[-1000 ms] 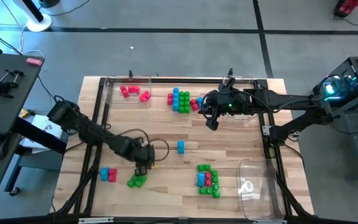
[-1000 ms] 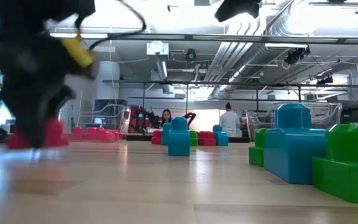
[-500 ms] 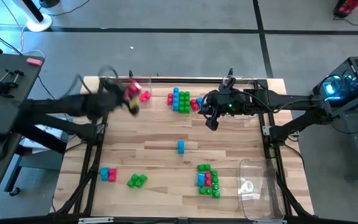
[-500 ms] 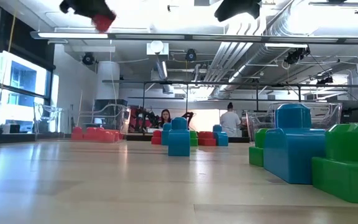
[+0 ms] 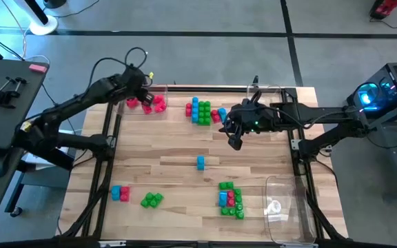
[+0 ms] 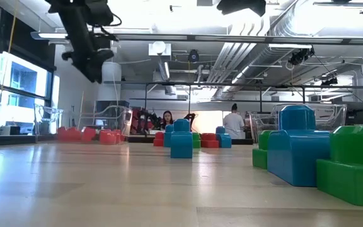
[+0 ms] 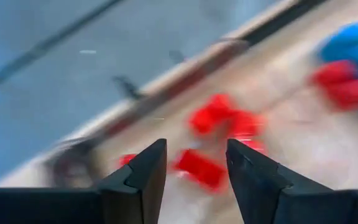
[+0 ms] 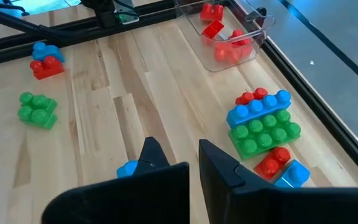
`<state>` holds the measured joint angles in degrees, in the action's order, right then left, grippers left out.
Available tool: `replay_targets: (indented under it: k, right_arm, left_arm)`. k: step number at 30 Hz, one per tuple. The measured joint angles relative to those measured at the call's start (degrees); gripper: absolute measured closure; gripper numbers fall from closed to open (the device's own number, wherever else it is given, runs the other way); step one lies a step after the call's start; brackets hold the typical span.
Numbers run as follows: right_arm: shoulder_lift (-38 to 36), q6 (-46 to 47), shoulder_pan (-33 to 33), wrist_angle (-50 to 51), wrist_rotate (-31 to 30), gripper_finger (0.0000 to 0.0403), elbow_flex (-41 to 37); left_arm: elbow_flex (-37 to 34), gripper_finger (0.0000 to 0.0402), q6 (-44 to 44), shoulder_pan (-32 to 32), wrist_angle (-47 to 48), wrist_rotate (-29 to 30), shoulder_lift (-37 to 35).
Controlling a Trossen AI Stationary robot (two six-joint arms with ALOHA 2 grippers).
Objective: Sort blocks
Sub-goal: Put the red game piece into the top left transparent bin
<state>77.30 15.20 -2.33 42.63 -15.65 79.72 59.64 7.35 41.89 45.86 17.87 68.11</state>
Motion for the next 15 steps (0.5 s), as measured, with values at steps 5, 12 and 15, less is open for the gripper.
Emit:
replay_targets:
  k: [5,12,15]
  right_arm:
    - [0.0,0.0,0.1,0.0,-0.5,0.0403,0.0]
    - [0.0,0.3,2.4,-0.3,-0.8,0.0403,0.0]
    - [0.0,4.4,4.6,-0.5,-2.2,0.0402,0.0]
  left_arm:
    - [0.8,0.0241,5.8,-2.3,-6.6,-16.9,-1.7]
    - [0.8,0.0240,11.2,-14.4,-17.2,-20.2,-4.3]
    - [0.8,0.0240,14.6,-20.9,-20.9,-17.5,-3.9]
